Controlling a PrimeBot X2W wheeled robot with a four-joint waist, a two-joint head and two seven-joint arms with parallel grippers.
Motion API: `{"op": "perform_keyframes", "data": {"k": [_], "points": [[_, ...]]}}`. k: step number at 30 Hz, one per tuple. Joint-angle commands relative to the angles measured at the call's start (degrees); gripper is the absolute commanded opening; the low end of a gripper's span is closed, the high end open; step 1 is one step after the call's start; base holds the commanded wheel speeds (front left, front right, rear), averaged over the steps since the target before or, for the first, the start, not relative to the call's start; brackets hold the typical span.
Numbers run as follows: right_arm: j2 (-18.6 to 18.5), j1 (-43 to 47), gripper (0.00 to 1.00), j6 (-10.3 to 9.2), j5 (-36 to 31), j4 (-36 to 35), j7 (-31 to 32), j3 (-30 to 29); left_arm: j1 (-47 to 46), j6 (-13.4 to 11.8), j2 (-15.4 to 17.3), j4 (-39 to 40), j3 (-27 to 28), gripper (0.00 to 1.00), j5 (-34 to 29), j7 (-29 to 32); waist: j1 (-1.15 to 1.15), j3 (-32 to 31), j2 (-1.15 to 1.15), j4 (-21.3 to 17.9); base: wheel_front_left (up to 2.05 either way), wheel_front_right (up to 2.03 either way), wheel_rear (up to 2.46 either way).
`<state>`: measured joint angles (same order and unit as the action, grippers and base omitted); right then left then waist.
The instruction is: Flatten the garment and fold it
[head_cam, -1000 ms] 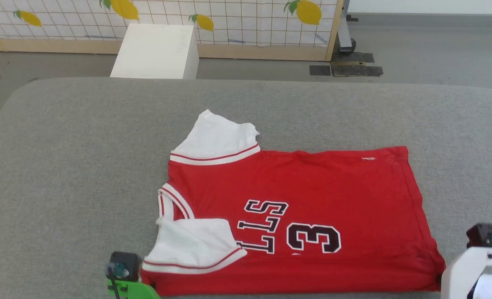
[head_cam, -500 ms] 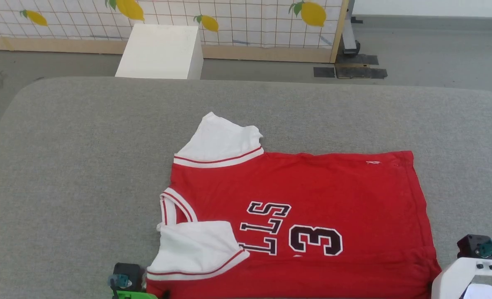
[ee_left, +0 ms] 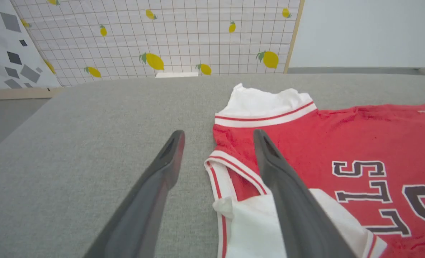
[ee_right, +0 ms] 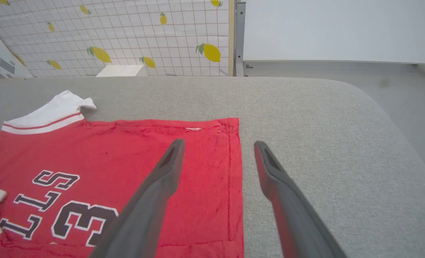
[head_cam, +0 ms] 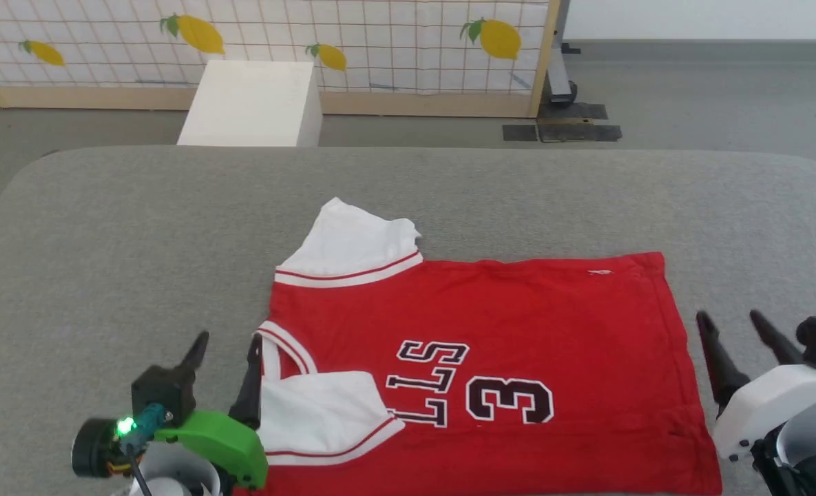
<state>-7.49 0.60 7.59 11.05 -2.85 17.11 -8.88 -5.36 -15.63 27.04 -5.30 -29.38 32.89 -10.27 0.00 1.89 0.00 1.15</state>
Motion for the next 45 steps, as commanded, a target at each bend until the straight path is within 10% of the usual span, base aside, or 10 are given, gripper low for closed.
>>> {"op": "perform_keyframes", "data": {"k": [1, 10, 25, 33, 44, 45], "points": [[-0.12, -1.10, 1.00, -0.10, -0.18, -0.12, -2.50, 0.21, -1.51, 0.51, 0.27, -0.15, 0.33, 1.00, -1.06, -1.15, 0.00, 0.58, 0.00, -1.04, 0.00, 0.00, 0.00], [2.02, -3.12, 1.00, -0.10, -1.72, -0.74, -11.62, 1.33, -12.33, 4.43, 2.27, -0.07, -0.31, 1.00, -4.30, 0.37, 0.00, 5.60, 0.00, -5.52, 0.00, 0.00, 0.00], [4.20, -8.74, 1.00, -0.10, -1.35, -1.66, -15.35, 6.24, -44.90, 21.30, 8.13, -20.37, -5.19, 1.00, -2.69, 28.80, 0.00, 19.60, 0.00, -16.06, 0.00, 0.00, 0.00], [4.55, -9.94, 1.00, -0.10, -0.24, 0.69, -17.44, 8.24, -52.11, 22.95, 9.77, -32.80, -8.12, 1.00, 2.92, 45.24, 0.00, 22.29, 0.00, -19.87, 0.00, 0.00, 0.00], [4.60, -10.18, 1.00, -0.10, 0.96, 3.32, -18.96, 8.61, -53.17, 23.10, 12.36, -36.70, -13.43, 1.00, 4.88, 50.11, 0.00, 22.95, 0.00, -20.77, 0.00, 0.00, 0.00], [4.60, -10.20, 1.00, -0.10, 0.97, 3.37, -18.98, 8.66, -52.69, 23.10, 12.32, -36.64, -14.01, 0.36, 6.01, 50.85, 0.00, 22.96, 0.00, -20.69, 0.00, 0.00, 0.00]]}}
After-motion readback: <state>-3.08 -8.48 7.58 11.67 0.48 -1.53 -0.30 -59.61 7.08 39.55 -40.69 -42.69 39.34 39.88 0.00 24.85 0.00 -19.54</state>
